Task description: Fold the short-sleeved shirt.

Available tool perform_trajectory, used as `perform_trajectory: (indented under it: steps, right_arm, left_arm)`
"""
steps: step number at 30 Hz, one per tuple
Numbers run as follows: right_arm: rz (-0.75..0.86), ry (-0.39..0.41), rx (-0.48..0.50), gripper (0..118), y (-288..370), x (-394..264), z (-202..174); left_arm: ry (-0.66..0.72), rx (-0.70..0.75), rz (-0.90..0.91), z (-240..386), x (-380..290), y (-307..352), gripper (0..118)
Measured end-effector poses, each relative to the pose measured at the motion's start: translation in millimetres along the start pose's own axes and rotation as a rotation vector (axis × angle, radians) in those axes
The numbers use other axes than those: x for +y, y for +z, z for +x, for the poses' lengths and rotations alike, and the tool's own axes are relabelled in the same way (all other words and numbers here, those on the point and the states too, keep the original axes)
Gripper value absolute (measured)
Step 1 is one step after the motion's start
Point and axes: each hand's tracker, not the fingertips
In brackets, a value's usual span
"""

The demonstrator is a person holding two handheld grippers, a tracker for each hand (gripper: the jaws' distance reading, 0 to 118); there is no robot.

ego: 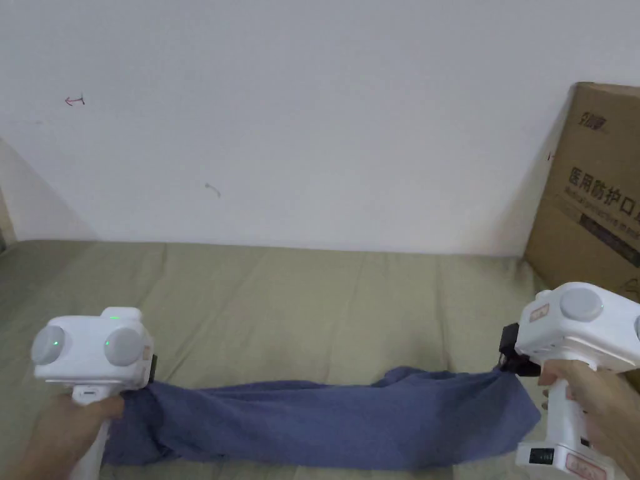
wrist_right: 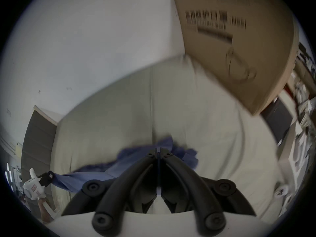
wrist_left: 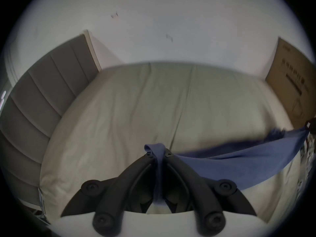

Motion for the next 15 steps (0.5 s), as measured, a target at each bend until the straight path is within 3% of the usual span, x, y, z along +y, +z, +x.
perform_trajectory:
  steps: [3,6,12,15]
  right_arm:
    - [-0.017,0.044,-0.067,1,-10,-19,8]
    - [-0.005,0.005,0.006,1,11,-23,19]
    - [0.08,0.087,0.07,1,96,-54,31]
    - [0.097,0.108,0.098,1,140,-90,44]
  left_arm:
    - [0.029,0.002,-0.008,-21,-16,-29,3]
    - [0.09,-0.053,0.005,-55,-13,-28,4]
    - [-0.013,-0.074,0.123,-62,-56,56,4]
    - [-0.002,-0.096,0.147,-70,-95,104,4]
